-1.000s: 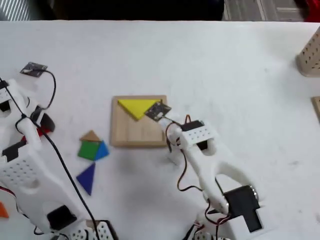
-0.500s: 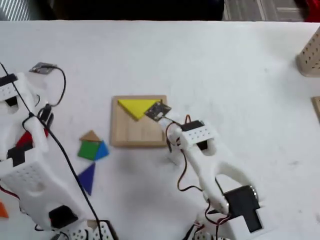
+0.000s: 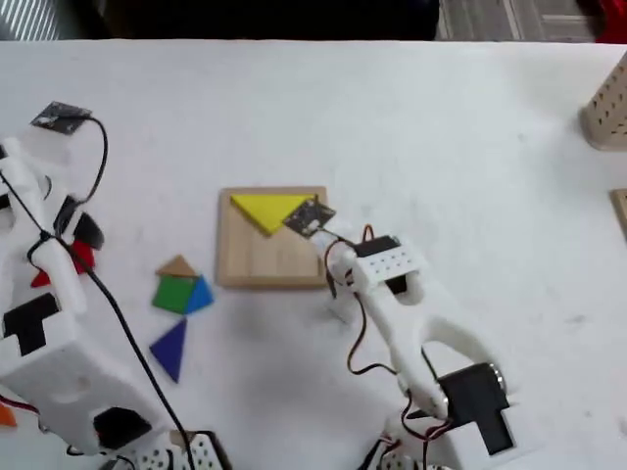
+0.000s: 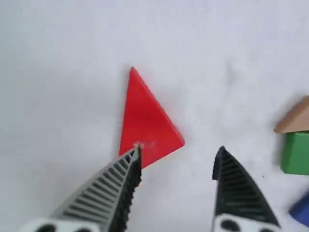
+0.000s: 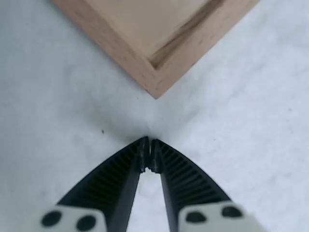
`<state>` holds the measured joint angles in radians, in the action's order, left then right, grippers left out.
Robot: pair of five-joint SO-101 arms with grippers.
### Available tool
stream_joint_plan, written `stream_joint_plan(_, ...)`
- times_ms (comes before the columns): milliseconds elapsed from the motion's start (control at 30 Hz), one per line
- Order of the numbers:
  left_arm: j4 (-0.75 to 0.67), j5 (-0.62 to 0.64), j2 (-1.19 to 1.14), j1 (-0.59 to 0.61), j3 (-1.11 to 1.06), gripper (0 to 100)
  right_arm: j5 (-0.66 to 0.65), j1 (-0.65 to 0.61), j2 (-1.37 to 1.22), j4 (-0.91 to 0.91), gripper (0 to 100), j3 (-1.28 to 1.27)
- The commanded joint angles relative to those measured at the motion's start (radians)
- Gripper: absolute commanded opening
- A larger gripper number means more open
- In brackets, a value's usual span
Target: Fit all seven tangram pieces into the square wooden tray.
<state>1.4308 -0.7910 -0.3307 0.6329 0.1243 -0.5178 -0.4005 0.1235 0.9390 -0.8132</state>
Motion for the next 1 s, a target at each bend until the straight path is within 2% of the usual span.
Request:
stream_joint_plan(0,-0.166,-0.12,0.044,0.054,-0.044,25,-0.014,-0.012,0.038,0.005,1.8,0.0)
stream_joint_plan(167,-0.252,-0.199,0.019,0.064,-0.118,26,-0.014,-0.012,0.036,0.005,1.8,0.0)
stream_joint_plan(267,-0.293,-0.203,0.016,0.065,-0.135,26,-0.014,-0.012,0.036,0.005,1.8,0.0)
stream_joint_plan(533,-0.302,-0.276,0.015,0.088,-0.172,26,-0.014,-0.012,0.035,0.005,1.8,0.0)
stream_joint_plan(967,-0.456,-0.224,0.015,0.087,-0.262,27,-0.014,-0.013,0.035,0.005,1.8,0.0)
